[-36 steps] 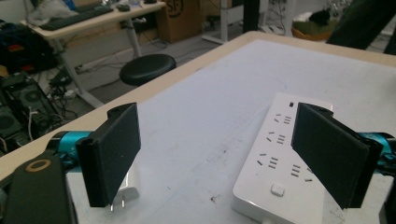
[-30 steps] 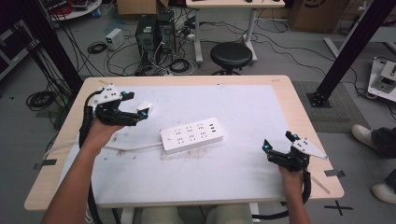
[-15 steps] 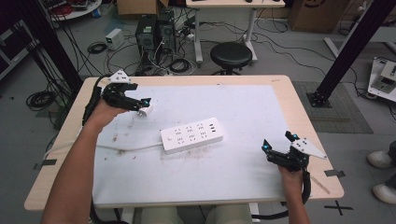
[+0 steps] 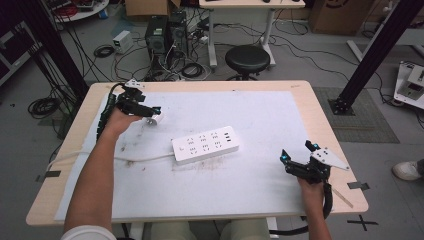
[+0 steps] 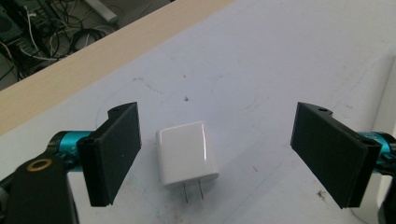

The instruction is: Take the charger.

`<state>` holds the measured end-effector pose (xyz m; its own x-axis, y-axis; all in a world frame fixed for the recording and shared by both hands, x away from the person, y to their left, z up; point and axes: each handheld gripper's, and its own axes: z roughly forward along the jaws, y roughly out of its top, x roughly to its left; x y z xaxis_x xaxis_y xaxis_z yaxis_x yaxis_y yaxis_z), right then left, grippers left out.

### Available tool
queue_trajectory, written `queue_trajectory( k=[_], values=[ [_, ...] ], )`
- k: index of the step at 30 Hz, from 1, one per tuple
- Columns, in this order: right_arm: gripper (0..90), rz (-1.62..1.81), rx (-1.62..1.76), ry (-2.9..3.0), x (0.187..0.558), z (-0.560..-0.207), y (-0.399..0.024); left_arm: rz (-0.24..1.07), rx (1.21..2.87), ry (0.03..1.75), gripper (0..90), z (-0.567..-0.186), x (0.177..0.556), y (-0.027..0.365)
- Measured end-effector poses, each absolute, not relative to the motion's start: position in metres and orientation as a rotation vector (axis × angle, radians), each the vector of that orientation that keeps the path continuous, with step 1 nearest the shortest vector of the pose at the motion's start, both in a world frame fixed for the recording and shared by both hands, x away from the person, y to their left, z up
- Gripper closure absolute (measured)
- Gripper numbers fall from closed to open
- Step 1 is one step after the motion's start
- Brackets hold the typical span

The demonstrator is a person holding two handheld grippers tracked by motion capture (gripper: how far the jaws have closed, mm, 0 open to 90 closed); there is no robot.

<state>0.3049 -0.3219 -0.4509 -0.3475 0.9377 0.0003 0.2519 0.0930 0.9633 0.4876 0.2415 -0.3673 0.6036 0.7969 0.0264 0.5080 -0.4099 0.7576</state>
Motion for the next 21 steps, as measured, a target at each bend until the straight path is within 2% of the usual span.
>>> queue_trajectory(
  k=[21],
  values=[
    [5.4, 1.289, 1.188, 1.701, 0.305, -0.451, -0.321, 0.444, 2.156, 1.249, 16.1, -0.412, 0.510, 0.236]
  ],
)
